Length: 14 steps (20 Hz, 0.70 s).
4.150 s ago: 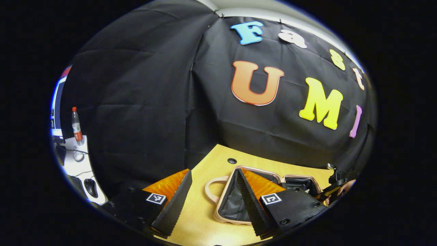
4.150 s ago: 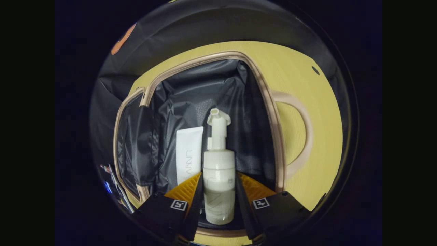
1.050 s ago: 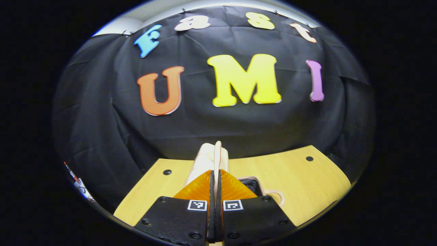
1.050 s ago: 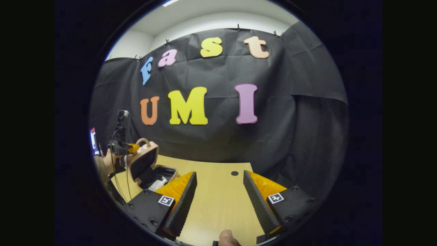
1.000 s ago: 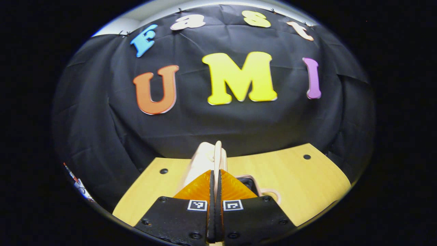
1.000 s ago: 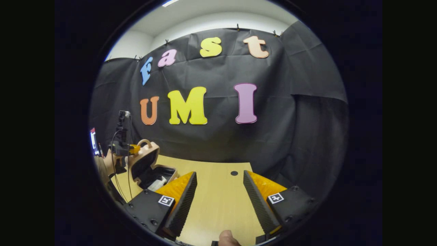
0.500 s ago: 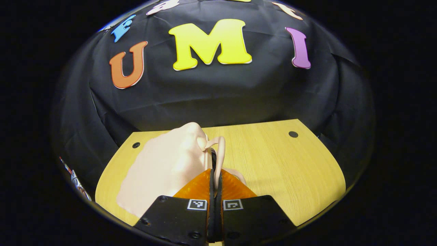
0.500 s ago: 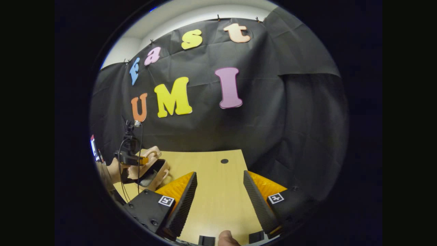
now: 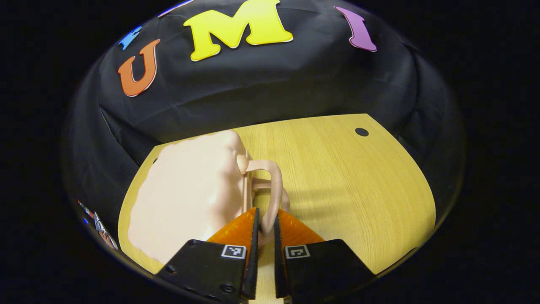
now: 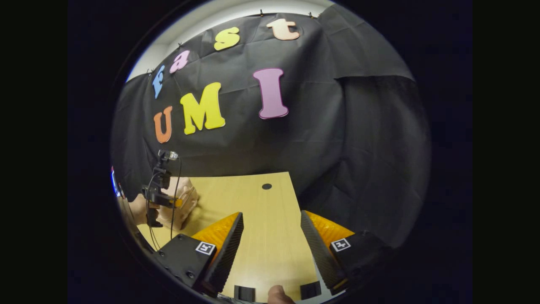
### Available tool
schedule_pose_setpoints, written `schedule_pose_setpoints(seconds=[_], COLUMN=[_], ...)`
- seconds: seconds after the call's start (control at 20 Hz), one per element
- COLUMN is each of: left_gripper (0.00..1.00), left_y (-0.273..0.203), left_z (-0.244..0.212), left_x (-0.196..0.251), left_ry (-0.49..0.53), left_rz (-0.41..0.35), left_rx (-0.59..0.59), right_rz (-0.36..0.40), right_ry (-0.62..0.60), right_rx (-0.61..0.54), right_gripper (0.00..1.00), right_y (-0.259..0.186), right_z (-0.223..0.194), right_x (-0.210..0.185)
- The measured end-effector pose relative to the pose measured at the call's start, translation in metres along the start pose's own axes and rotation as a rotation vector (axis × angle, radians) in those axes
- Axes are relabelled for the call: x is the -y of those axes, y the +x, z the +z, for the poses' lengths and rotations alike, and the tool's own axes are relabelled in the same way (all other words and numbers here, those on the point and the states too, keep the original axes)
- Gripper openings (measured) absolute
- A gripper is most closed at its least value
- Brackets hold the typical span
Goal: First open the suitcase, pack the skin care products into it, and then close the suitcase.
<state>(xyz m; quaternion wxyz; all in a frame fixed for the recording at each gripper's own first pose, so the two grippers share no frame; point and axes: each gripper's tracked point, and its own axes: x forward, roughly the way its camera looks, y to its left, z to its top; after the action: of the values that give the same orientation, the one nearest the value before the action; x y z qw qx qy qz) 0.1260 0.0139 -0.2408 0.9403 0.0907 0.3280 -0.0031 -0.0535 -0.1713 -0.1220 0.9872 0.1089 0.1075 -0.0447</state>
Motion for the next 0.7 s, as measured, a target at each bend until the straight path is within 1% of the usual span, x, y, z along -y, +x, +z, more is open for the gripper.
schedule_pose_setpoints(seconds=[0.05,0.1,0.15,0.2,0.25,0.3,0.35,0.4,0.5,0.6,0.65,0.7], left_gripper=[0.23,0.36,0.46,0.51,0.53,0.65,0.71,0.83,0.94,0.96,0.97,0.97], left_y=[-0.002,-0.003,-0.006,-0.013,-0.02,-0.032,-0.042,-0.057,-0.088,-0.123,-0.142,-0.16], left_z=[0.001,0.001,0.001,0.003,0.006,0.01,0.013,0.019,0.031,0.044,0.051,0.058], left_x=[0.005,0.012,0.017,0.021,0.022,0.021,0.018,0.014,0.001,-0.017,-0.027,-0.042], left_ry=[-0.014,-0.039,-0.057,-0.064,-0.064,-0.062,-0.06,-0.058,-0.052,-0.07,-0.095,-0.121], left_rz=[-0.026,-0.057,-0.078,-0.093,-0.092,-0.093,-0.09,-0.086,-0.07,-0.059,-0.053,-0.027], left_rx=[0.003,0.009,0.015,0.024,0.034,0.047,0.065,0.095,0.158,0.235,0.277,0.312], right_rz=[-0.001,0.004,0.009,0.013,0.02,0.026,0.031,0.038,0.052,0.065,0.067,0.069], right_ry=[-0.009,-0.018,-0.03,-0.041,-0.05,-0.058,-0.065,-0.073,-0.096,-0.112,-0.116,-0.116], right_rx=[0.006,0.01,0.011,0.013,0.016,0.02,0.025,0.033,0.052,0.079,0.092,0.105], right_gripper=[0.8,0.81,0.81,0.81,0.81,0.81,0.81,0.8,0.8,0.8,0.76,0.81], right_y=[0.001,0.002,0.003,0.005,0.005,0.006,0.007,0.008,0.009,0.008,0.008,0.009], right_z=[0.003,0.004,0.005,0.006,0.009,0.012,0.016,0.019,0.03,0.044,0.052,0.059], right_x=[-0.002,-0.007,-0.011,-0.018,-0.025,-0.034,-0.044,-0.056,-0.08,-0.107,-0.121,-0.134])
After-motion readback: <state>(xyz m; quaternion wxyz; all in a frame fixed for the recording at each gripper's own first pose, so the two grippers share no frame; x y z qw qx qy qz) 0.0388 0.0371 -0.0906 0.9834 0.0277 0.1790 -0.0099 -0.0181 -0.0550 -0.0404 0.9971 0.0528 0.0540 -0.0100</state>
